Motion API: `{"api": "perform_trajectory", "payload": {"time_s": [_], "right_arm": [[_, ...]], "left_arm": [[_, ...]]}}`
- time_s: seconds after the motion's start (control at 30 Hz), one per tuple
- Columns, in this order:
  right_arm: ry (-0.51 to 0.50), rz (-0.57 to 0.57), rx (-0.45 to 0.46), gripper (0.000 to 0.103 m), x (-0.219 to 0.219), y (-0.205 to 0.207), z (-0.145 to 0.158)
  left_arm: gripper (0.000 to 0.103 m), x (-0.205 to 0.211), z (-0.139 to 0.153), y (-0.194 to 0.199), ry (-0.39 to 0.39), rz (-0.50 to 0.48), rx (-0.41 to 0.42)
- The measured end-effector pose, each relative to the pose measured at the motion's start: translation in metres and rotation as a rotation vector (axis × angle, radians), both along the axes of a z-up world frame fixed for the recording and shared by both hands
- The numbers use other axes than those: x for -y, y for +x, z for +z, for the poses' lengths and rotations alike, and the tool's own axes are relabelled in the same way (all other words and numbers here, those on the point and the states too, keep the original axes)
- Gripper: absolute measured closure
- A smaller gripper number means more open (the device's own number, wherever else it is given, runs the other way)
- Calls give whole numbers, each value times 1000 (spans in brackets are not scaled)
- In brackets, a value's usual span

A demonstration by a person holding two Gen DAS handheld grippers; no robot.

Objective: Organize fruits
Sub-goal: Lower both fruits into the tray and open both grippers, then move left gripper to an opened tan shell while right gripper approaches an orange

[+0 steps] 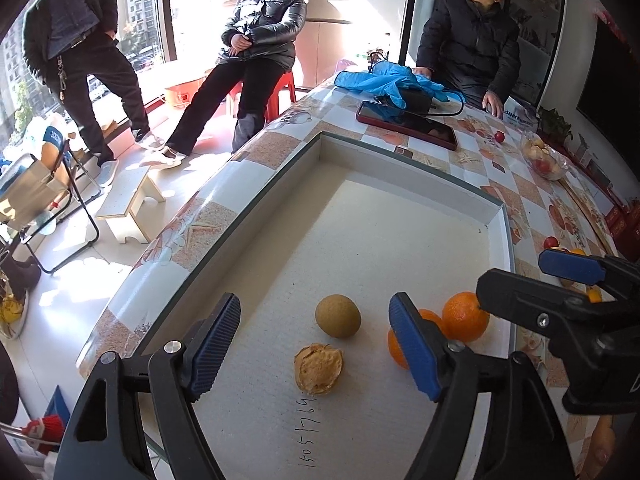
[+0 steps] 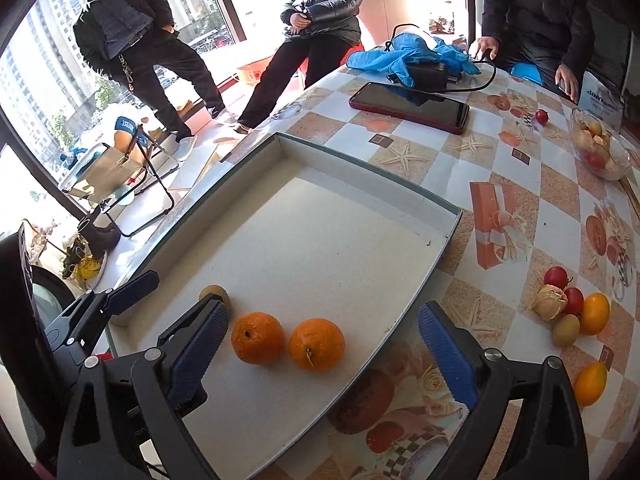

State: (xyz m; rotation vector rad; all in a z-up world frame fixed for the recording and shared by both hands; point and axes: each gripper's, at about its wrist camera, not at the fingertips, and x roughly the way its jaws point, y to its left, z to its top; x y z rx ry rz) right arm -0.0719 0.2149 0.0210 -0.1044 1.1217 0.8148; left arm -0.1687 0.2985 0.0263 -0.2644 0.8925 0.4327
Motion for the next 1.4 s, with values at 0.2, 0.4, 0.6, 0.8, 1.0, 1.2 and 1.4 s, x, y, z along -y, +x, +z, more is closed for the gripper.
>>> {"api": "perform_trajectory", "payload": {"time_s": [0.2, 0.4, 0.6, 0.8, 1.0, 1.2, 1.4], "right_arm": [[-25, -77, 33, 0, 31, 6, 4], [-56, -184, 67, 0, 93, 16, 1], [-128, -324, 62, 0, 167, 25, -21], [-189, -405, 23, 0, 224, 22, -58], [-221, -420, 68, 0, 244, 8, -75], [-214, -402, 99, 0, 244, 3, -75], [-170, -341, 72, 0, 234, 15, -73]], "left_arm": [[22, 11, 13, 3, -10, -20, 23], [22, 40, 29, 13, -12, -98, 43], [22, 86, 42, 35, -42, -218, 51], [22, 144, 33, 80, -47, -340, 8], [22, 179, 0, 131, -51, -352, -52], [22, 192, -21, 160, -55, -353, -78], [23, 189, -23, 178, -71, -334, -52]]}}
